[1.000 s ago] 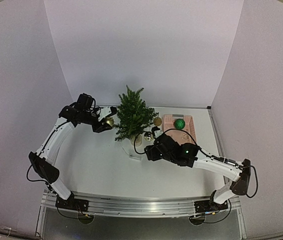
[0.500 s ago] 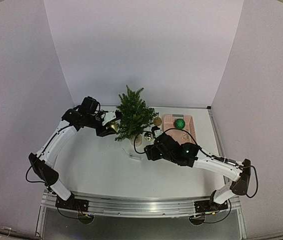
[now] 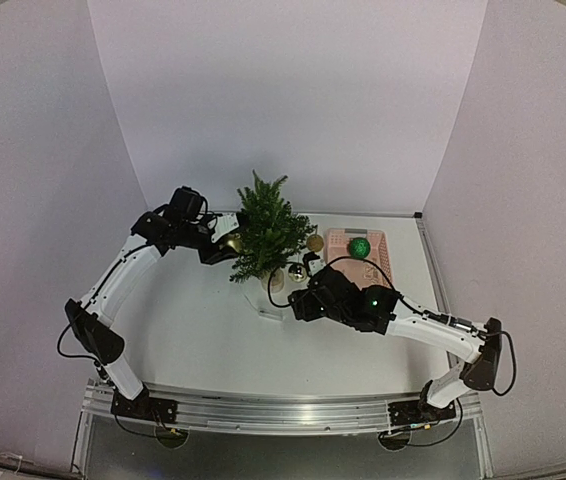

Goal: Decorate the small christmas tree

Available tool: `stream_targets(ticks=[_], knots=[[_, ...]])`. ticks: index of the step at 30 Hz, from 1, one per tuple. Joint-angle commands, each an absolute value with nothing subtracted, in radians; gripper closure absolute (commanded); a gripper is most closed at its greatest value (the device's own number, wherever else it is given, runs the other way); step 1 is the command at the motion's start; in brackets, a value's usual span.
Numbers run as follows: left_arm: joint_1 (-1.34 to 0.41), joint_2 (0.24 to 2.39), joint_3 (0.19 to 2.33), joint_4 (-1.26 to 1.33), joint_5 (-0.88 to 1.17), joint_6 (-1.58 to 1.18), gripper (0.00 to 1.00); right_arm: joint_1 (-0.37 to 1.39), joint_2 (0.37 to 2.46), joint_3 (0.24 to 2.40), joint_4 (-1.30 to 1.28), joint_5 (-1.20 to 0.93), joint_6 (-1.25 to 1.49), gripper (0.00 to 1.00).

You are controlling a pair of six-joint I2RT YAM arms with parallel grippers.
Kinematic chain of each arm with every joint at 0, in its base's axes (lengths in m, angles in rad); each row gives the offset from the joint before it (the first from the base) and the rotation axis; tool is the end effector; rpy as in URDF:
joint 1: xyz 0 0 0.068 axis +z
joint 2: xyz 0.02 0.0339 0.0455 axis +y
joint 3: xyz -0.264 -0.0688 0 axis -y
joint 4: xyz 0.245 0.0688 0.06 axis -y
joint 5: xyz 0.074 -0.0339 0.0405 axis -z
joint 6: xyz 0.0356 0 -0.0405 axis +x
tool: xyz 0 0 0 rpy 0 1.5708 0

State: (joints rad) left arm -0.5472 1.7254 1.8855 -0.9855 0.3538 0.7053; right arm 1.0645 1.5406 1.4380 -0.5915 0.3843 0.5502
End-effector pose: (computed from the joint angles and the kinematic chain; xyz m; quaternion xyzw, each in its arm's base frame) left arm 0.3060 -0.2009 0.3937 0.5893 0.7053 -0.1351 0.3703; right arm 0.1786 0.2945 0.3435 -0.1477 0.8802 0.1814 0.4130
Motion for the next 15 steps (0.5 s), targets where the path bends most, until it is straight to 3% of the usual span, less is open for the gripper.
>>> stream_targets(ticks=[1, 15], knots=[[-0.552, 1.752, 1.96, -0.968, 0.343, 0.677, 1.0, 1.06, 1.535, 1.478, -0.586, 0.384, 0.544, 0.28], [-0.561, 1.747, 1.88, -1.013, 0.293, 0.736, 1.0, 1.061, 1.537, 1.479, -0.586, 0.379, 0.545, 0.28]])
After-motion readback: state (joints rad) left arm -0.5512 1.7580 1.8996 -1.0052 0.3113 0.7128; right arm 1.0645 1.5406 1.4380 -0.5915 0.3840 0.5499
